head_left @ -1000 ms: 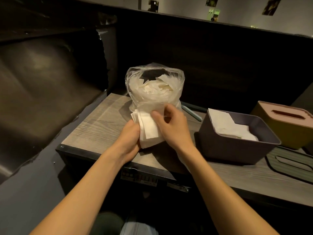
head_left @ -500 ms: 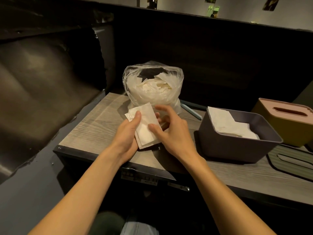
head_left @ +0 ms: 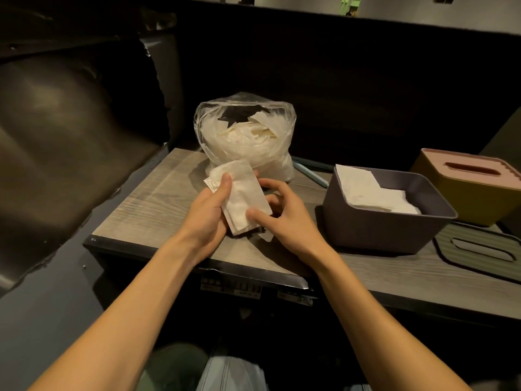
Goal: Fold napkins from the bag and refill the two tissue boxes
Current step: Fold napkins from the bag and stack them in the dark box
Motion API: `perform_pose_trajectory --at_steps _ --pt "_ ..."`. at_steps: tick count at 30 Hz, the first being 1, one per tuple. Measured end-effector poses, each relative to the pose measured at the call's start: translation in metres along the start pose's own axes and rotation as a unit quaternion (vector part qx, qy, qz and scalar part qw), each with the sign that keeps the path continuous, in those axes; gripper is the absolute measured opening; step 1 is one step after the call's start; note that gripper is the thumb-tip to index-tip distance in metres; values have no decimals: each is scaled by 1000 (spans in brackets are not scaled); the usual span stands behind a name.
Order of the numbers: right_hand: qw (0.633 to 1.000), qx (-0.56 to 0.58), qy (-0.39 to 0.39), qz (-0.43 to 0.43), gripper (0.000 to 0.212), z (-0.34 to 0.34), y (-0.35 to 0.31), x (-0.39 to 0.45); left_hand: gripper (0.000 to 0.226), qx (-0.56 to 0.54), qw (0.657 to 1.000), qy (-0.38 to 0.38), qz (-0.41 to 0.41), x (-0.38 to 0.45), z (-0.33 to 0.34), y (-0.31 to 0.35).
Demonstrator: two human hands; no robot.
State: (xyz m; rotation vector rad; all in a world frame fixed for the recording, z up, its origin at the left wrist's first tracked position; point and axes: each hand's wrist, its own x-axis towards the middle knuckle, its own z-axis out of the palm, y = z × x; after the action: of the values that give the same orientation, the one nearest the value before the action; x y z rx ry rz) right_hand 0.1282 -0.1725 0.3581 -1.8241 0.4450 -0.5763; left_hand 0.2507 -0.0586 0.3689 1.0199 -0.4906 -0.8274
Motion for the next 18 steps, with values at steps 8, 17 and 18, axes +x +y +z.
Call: perform_pose_trajectory --at_steps 8,17,18 --pt "984 81 138 -72 25 -7 2 -11 27 168 982 33 86 -1 -1 -7" --pt "996 -65 54 7 59 -2 2 -8 83 391 912 54 113 -4 5 -12" --pt "996 -82 46 6 66 -1 1 -8 87 391 912 48 112 -4 6 -12"
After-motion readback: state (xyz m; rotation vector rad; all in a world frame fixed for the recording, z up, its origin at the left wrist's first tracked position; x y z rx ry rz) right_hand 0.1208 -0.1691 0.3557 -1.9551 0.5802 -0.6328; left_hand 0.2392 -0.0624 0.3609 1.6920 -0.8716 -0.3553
